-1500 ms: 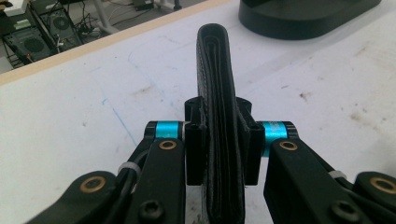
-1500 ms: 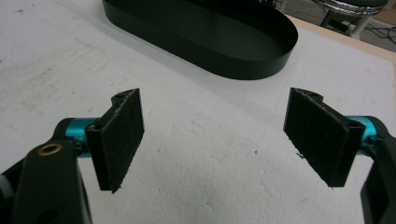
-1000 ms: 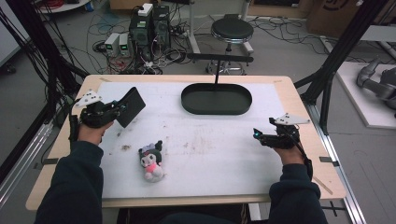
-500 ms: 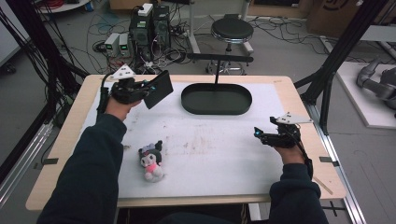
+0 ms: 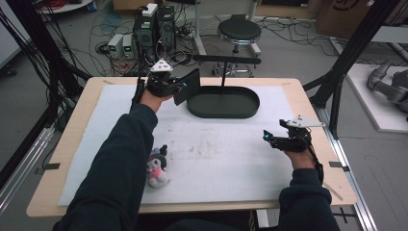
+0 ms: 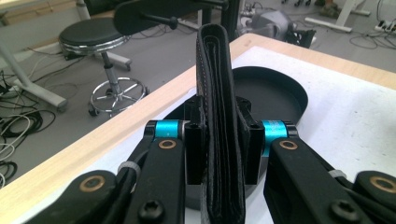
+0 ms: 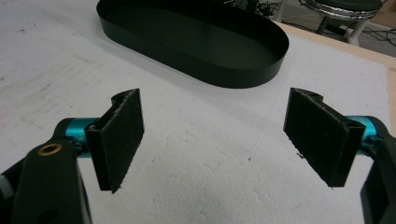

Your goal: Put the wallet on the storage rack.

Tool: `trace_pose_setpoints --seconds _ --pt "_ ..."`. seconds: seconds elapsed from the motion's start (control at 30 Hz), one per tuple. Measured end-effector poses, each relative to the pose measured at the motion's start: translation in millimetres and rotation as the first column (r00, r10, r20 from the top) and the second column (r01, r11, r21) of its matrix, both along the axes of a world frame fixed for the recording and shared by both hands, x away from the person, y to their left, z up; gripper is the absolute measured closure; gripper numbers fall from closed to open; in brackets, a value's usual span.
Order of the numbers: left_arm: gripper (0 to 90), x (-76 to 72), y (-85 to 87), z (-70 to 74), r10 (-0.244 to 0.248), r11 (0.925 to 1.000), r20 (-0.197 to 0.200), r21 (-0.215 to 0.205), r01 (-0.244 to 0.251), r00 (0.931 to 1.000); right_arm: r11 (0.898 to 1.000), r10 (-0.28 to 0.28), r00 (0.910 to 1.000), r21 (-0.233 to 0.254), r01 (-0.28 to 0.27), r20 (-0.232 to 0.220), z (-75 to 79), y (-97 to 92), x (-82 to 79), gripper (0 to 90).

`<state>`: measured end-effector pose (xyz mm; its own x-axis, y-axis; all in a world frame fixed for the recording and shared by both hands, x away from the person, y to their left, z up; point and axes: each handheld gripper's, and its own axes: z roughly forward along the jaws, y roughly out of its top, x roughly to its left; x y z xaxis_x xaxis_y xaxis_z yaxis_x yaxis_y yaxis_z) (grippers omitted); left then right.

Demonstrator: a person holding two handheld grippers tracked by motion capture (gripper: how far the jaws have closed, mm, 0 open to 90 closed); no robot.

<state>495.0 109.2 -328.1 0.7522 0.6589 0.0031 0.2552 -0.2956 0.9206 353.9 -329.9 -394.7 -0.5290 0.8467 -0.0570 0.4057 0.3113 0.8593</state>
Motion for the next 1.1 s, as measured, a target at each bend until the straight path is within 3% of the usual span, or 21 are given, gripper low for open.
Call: trace_pose_setpoints --seconds 0.13,0.43,0.67,0.8,1.0,1.03,1.07,1.1 --pt "76.4 8.9 -14.2 -4.4 0.002 1.0000 0.000 -0.004 -0.002 1.0000 1.000 -0.004 1.0000 0.007 0.004 0.000 0.2 -0.5 0.1 20.5" --pt "76.4 32.4 -50.3 -23.6 0.043 0.9974 -0.009 0.058 -0.043 0.9990 1.000 -0.005 1.0000 0.018 0.005 0.002 0.4 -1.9 0.5 20.5" --pt "76.5 45.7 -64.4 -47.0 0.114 0.9855 0.007 0.125 -0.114 0.9934 1.000 -0.003 1.0000 0.021 0.003 0.002 0.2 -2.2 -0.6 20.5" --pt "76.5 51.9 -66.4 -55.8 0.163 0.9712 0.028 0.172 -0.165 0.9863 1.000 -0.001 1.0000 0.022 0.001 -0.005 -0.8 -1.1 -1.2 20.5" --pt "74.2 53.8 -70.4 -65.1 0.148 0.9671 -0.009 0.210 -0.143 0.9889 1.000 -0.002 1.0000 0.020 0.002 -0.007 -1.0 -0.9 -1.1 20.5" --pt "71.3 53.1 -70.7 -65.3 0.153 0.9682 -0.016 0.203 -0.146 0.9881 1.000 0.000 1.0000 0.018 0.000 -0.006 -1.0 -0.7 -1.1 20.5" --pt "60.1 52.8 -70.7 -64.8 0.158 0.9724 -0.039 0.180 -0.148 0.9867 1.000 0.001 1.0000 0.020 -0.001 -0.003 -0.4 0.2 -2.0 20.5" --pt "60.1 52.2 -70.4 -63.8 0.157 0.9739 -0.051 0.174 -0.146 0.9864 1.000 0.001 1.0000 0.020 -0.001 -0.003 -0.4 0.2 -2.0 20.5"
